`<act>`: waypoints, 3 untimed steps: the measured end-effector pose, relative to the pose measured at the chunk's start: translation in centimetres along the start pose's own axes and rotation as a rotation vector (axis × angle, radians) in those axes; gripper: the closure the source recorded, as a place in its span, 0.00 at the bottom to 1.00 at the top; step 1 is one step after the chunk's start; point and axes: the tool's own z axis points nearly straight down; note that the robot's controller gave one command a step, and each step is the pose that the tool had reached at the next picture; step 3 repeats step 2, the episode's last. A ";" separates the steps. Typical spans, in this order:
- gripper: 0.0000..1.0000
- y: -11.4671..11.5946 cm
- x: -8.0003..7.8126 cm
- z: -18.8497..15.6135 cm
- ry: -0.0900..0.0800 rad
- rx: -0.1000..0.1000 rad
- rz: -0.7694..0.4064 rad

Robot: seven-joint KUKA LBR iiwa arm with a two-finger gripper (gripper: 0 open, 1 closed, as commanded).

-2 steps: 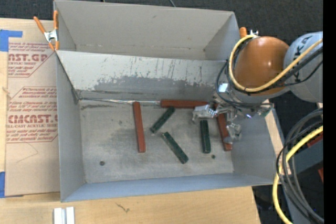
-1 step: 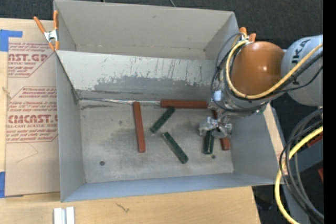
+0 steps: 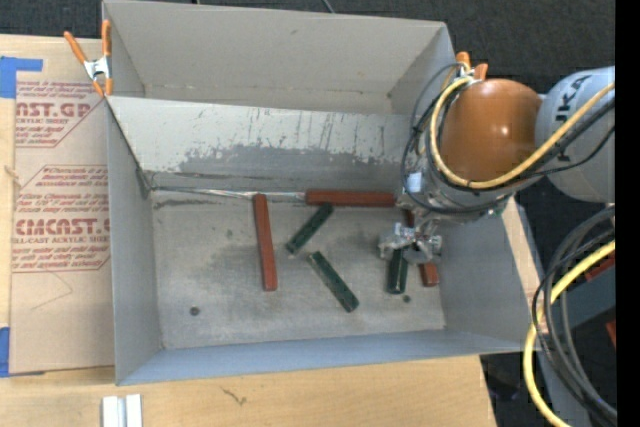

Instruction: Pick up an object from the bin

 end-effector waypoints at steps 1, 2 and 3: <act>1.00 0.1 0.0 -0.4 0.000 -0.004 0.000; 1.00 0.2 -0.1 -1.7 0.001 -0.007 -0.001; 1.00 0.2 -0.1 -1.7 0.001 -0.007 -0.001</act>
Offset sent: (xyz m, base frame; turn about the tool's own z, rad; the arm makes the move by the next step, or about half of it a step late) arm 0.0001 0.0000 0.0018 0.0000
